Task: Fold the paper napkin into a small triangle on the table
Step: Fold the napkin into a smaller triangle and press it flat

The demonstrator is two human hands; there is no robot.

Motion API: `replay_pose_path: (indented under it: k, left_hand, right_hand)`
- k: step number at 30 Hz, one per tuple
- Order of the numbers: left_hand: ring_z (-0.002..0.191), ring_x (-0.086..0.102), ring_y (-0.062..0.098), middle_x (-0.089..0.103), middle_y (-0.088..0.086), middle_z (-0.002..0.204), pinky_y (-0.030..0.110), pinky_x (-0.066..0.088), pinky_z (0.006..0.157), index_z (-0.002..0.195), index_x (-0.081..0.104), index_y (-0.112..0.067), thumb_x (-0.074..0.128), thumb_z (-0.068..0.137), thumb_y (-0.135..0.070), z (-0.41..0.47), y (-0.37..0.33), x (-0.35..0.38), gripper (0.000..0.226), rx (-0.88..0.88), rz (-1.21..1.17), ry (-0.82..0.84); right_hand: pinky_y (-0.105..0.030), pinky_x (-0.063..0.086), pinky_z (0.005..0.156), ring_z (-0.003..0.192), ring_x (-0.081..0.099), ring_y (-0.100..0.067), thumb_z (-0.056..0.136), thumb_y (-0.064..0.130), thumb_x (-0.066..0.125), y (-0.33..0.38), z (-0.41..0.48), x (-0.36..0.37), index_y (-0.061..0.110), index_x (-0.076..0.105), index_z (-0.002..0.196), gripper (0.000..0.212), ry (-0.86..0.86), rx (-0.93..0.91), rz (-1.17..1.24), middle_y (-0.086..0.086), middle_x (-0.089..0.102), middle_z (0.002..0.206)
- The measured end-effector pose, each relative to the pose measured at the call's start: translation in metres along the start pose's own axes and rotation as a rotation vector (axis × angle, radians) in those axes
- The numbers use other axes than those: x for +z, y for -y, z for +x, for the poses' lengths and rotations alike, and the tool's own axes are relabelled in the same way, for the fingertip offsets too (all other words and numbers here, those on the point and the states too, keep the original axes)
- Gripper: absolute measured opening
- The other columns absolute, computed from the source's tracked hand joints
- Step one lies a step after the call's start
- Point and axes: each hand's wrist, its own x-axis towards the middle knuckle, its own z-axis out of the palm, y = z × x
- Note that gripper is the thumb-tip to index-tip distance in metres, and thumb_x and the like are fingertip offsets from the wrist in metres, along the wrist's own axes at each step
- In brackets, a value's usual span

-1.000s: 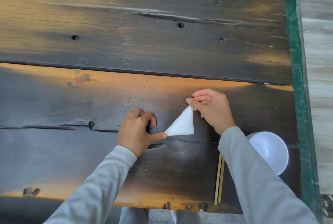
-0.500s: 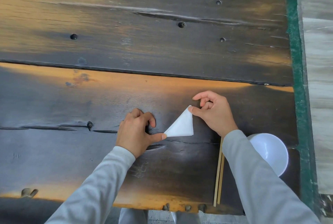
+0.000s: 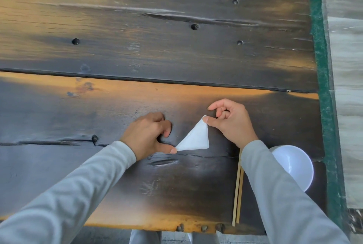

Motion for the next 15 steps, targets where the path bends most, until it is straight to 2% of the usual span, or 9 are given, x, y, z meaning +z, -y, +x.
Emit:
replay_pose_path:
  k: [3,6,8,10,15]
  left_hand:
    - [0.085,0.055,0.027,0.054,0.001,0.096,0.030,0.040,0.070,0.091,0.063,-0.017,0.084,0.065,-0.061,0.011,0.000,-0.007,0.055,0.145,0.040,0.032]
    - [0.099,0.053,0.026,0.055,0.005,0.124,0.039,0.049,0.084,0.109,0.067,-0.024,0.082,0.070,-0.058,0.027,-0.006,-0.016,0.053,0.304,0.100,0.023]
    - [0.112,0.049,0.030,0.044,0.009,0.147,0.046,0.049,0.090,0.124,0.064,-0.032,0.078,0.074,-0.061,0.039,-0.009,-0.019,0.059,0.374,0.190,0.042]
    - [0.123,0.044,0.033,0.029,0.008,0.161,0.048,0.045,0.094,0.136,0.057,-0.041,0.073,0.075,-0.066,0.047,-0.012,-0.021,0.068,0.407,0.252,0.070]
    - [0.139,0.026,0.033,-0.006,0.006,0.169,0.049,0.036,0.100,0.144,0.040,-0.056,0.063,0.076,-0.074,0.050,-0.010,-0.018,0.074,0.433,0.367,0.132]
  right_hand:
    - [-0.039,0.058,0.078,0.053,0.051,-0.004,0.073,0.025,0.091,0.000,0.000,-0.001,0.030,0.073,0.088,0.024,0.002,-0.008,0.001,0.008,0.058,0.070]
    - [-0.038,0.057,0.075,0.054,0.050,-0.005,0.073,0.025,0.092,0.000,0.001,0.000,0.030,0.073,0.088,0.024,0.000,-0.002,0.000,0.009,0.057,0.069]
    - [-0.034,0.053,0.069,0.053,0.048,-0.007,0.071,0.022,0.092,0.000,0.001,0.000,0.029,0.073,0.086,0.025,-0.006,0.000,0.016,0.012,0.055,0.067]
    - [-0.031,0.051,0.066,0.054,0.047,-0.008,0.071,0.021,0.092,0.000,0.001,0.000,0.029,0.073,0.086,0.025,-0.004,0.003,0.019,0.011,0.054,0.067]
    - [-0.033,0.052,0.069,0.054,0.047,-0.007,0.072,0.020,0.092,0.001,0.001,-0.001,0.028,0.074,0.087,0.025,0.007,0.015,0.027,0.009,0.055,0.069]
